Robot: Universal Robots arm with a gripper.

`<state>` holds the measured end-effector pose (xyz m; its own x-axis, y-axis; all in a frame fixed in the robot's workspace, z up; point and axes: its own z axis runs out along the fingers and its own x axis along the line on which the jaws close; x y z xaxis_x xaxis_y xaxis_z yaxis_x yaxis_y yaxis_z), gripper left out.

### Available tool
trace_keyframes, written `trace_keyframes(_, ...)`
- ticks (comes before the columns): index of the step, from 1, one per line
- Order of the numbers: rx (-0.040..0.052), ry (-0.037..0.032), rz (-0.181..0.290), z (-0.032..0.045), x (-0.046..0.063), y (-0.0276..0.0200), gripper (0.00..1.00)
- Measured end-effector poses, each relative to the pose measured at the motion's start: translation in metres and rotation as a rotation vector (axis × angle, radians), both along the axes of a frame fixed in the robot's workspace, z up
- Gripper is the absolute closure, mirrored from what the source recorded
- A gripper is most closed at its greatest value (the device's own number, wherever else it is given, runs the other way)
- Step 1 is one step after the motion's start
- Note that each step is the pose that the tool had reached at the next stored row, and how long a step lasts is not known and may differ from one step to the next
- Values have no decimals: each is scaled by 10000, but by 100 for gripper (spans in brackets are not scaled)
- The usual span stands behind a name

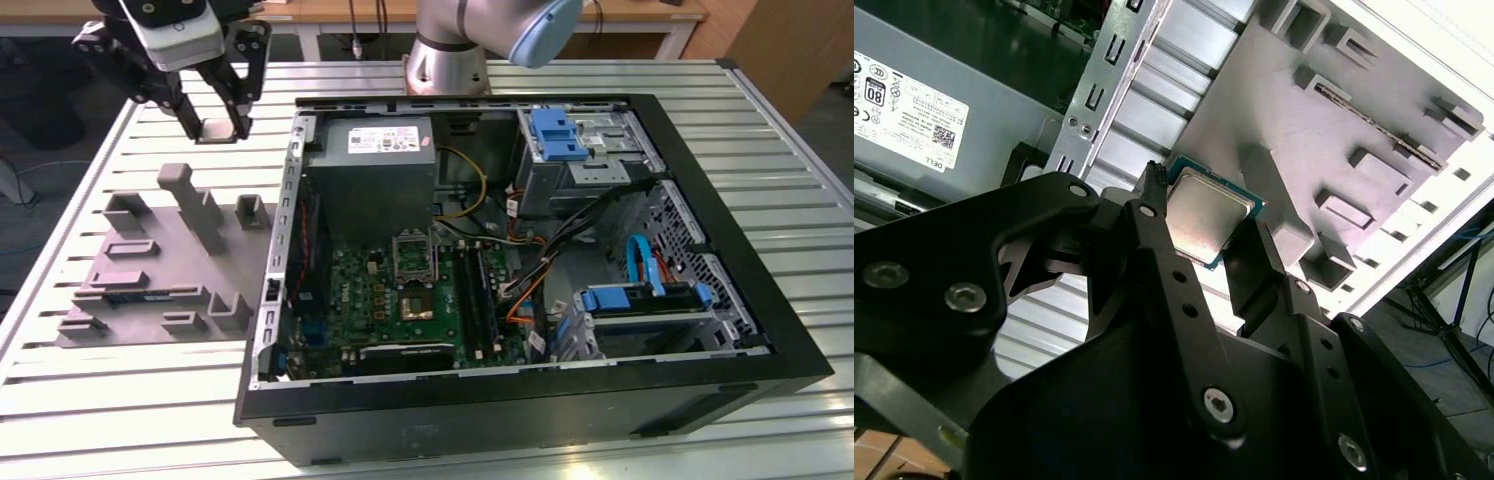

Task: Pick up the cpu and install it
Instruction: 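Pick up the cpu and move it towards the insertion slot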

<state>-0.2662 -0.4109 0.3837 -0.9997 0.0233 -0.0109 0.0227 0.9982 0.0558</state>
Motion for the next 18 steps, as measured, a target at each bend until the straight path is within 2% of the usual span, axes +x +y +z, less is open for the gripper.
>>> trace_keyframes(18,0,0,0,0,79,0,53)
